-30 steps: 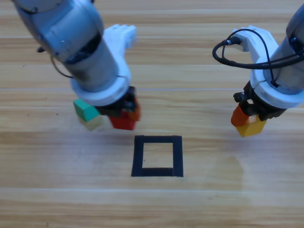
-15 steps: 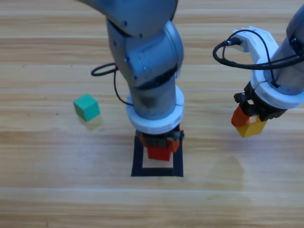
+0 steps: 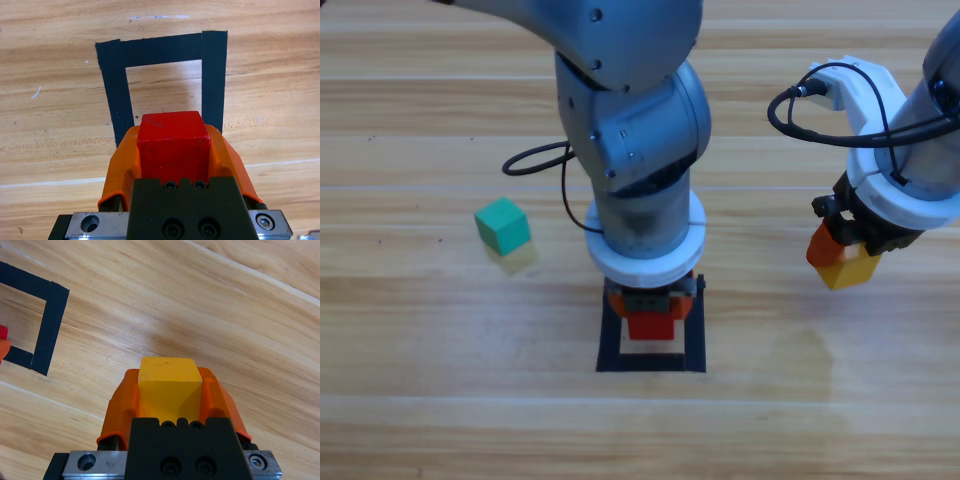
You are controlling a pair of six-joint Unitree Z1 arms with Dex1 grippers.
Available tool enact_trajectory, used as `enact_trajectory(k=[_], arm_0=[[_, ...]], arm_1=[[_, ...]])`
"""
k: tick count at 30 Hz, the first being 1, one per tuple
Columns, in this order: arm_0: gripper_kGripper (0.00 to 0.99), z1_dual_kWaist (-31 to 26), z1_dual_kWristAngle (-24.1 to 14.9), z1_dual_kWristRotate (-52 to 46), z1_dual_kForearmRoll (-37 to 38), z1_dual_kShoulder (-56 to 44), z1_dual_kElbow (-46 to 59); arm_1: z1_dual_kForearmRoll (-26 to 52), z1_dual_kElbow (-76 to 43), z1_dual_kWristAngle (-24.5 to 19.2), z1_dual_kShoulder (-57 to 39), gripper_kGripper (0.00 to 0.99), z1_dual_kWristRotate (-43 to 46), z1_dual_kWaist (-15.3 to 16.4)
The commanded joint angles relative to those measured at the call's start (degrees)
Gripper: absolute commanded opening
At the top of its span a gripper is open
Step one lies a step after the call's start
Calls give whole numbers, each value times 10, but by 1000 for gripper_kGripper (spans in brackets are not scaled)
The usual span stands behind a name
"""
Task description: Stack the blocks in the rectangular block: red at the bottom, yellow in the middle, green on top
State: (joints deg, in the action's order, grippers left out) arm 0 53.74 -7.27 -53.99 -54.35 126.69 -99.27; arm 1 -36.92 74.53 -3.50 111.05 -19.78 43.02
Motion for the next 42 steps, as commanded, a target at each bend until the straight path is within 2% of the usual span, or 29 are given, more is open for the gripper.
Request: enact_trajectory(k=[1, 38, 42], arm_0=[[107, 11, -11, -23, -6, 20, 6], [109, 11, -27, -15, 22, 80, -17], [149, 12, -27, -14, 22, 80, -20]], arm_1=[[-5, -11, 8, -14, 0, 4, -10], [-3, -9, 7, -3, 0, 5, -10], [-3, -8, 8, -4, 0, 5, -10]])
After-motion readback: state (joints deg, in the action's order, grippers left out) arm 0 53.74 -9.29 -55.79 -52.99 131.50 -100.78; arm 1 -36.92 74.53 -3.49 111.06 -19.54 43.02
